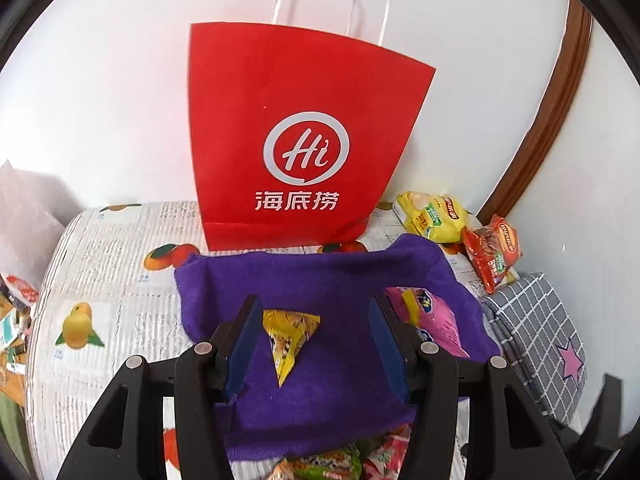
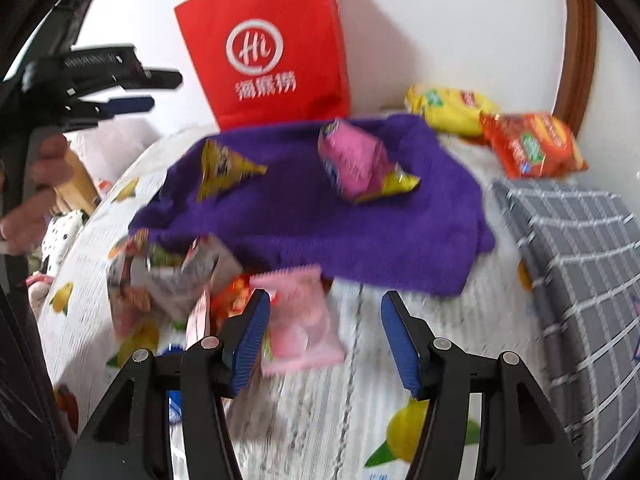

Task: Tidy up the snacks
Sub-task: 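Open both tools to drop the packets onto the purple towel, then grasp the pink peach candy packet with the right tool while the left tool grasps the panda-print packet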

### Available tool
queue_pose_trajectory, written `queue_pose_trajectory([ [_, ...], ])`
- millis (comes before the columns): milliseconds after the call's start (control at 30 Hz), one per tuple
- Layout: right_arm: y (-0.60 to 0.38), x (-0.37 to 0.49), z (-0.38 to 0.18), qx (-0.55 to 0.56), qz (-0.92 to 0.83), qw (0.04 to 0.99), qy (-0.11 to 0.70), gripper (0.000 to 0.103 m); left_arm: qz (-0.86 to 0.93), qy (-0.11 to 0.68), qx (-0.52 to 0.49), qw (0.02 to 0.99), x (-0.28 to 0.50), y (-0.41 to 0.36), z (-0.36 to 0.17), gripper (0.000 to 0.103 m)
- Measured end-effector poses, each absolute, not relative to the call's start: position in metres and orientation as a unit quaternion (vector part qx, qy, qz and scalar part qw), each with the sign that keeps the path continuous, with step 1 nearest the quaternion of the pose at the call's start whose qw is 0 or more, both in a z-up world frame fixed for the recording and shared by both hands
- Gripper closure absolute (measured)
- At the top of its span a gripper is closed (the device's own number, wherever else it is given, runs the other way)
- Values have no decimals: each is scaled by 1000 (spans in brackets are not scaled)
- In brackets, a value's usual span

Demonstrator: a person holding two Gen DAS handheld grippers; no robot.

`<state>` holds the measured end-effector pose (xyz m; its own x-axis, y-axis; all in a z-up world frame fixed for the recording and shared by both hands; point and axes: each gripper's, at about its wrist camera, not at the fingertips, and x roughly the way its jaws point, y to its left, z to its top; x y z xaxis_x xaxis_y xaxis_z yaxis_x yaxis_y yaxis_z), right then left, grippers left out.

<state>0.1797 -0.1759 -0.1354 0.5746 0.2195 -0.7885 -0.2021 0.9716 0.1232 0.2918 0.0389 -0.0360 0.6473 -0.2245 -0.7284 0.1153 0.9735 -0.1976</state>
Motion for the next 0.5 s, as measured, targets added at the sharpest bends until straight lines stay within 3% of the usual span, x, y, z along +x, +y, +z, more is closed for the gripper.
queue_pose_trajectory([
  [433,-156,193,-173,16,136,868,478,40,-64,428,-57,900,232,78,-44,50],
  [467,-157,193,-174,21,140,868,475,42,-62,431,-58,898,228,80,-45,50],
  [500,-157,193,-174,24,145,869,473,52,-61,432,-59,898,226,82,-46,50],
])
